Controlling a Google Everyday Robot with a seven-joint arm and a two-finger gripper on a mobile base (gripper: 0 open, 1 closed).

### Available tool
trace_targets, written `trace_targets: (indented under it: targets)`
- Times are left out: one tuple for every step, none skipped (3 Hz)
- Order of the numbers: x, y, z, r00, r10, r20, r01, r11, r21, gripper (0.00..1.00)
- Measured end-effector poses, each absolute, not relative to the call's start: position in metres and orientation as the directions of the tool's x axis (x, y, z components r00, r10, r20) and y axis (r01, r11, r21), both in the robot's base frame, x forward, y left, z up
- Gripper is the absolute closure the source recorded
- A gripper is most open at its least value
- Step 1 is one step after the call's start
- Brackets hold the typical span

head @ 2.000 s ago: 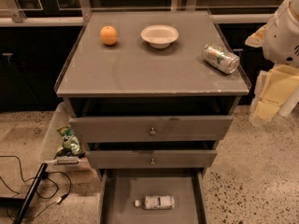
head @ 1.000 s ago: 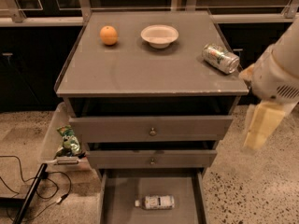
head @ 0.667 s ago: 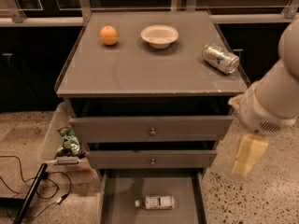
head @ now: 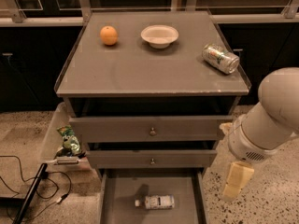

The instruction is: Pick blue plastic bottle from bottom drawer and place on counter

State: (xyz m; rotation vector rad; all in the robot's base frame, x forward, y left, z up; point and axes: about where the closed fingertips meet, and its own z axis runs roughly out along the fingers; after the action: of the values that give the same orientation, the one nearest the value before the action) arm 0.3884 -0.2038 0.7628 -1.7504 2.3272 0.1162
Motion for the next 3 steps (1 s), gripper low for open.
trace_targets:
  targets:
    - [0.389, -0.205, 0.738, -0.289, -0.931, -0.221, -0.953, 0.302, -0.025, 0.0]
    - [0.389, -0.204, 0.656, -0.321, -0.928, -0.189, -0.947, 0.314, 0.064, 0.0]
    - [0.393, -0.205, 0.555, -0.342, -0.92, -0.191, -0.938, 0.325, 0.118, 0.0]
